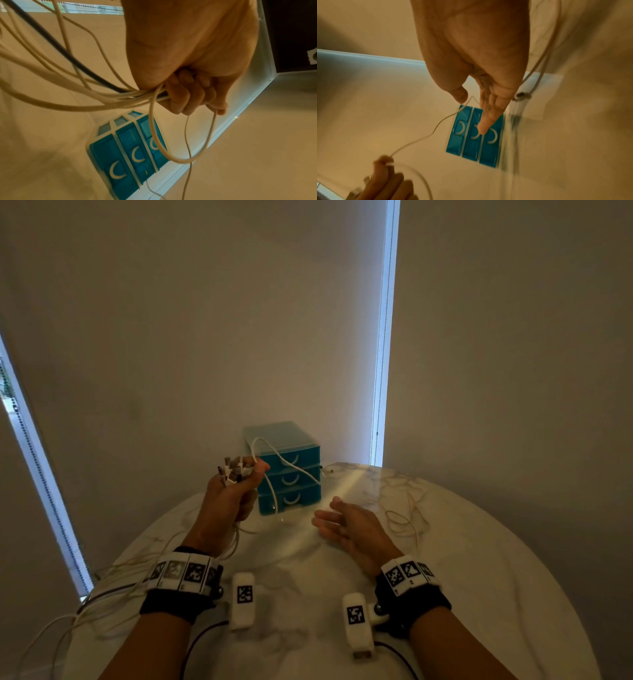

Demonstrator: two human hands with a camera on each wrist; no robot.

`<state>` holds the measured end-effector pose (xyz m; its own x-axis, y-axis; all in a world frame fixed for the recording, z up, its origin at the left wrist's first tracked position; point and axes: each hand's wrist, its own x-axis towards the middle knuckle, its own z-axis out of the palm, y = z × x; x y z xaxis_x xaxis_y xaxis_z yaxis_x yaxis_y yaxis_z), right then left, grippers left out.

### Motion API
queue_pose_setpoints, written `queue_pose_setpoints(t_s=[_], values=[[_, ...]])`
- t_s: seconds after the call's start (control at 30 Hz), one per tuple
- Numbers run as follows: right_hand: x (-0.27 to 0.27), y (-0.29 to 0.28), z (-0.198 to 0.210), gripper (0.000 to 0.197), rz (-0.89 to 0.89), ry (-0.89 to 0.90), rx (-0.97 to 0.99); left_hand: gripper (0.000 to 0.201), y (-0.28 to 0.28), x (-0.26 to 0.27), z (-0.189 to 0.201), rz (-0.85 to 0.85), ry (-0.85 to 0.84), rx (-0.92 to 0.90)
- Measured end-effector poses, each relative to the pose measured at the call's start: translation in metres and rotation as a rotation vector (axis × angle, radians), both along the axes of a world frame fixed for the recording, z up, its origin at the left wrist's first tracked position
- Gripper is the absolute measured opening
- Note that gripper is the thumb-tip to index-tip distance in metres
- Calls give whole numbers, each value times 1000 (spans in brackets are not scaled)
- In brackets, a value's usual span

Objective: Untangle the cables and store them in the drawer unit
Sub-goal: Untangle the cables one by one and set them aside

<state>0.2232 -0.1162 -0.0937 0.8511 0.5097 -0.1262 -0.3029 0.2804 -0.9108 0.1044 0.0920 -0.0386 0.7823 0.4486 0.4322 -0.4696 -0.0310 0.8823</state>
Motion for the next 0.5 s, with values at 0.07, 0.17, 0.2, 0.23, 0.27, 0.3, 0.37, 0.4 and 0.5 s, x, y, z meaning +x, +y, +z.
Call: queue_pose_setpoints(t_s=[0.07, 0.17, 0.2, 0.23, 0.27, 0.3, 0.37, 0.4, 0.5], values=[[-5, 7, 0, 47, 46, 109, 126, 10, -5, -1, 1, -65, 18, 56], [-4, 11, 3, 52, 37, 221, 389, 7, -4, -4, 1, -189, 54, 119], [0, 9, 4, 49, -4, 212, 445, 12, -2, -5, 1, -224, 70, 129], [6, 6, 6, 44, -59, 188, 472, 20, 1, -6, 1, -247, 89, 138], [13, 1, 8, 37, -120, 158, 477, 29, 4, -7, 1, -249, 112, 143], [21, -4, 9, 30, -180, 140, 472, 34, 7, -8, 1, -230, 134, 136], [34, -15, 15, 20, -275, 120, 451, 25, 11, -10, 0, -177, 182, 109], [39, -20, 19, 20, -303, 101, 450, 15, 13, -10, 0, -152, 208, 99], [52, -30, 39, 35, -387, 16, 520, 12, 15, -10, -2, -80, 279, 110]])
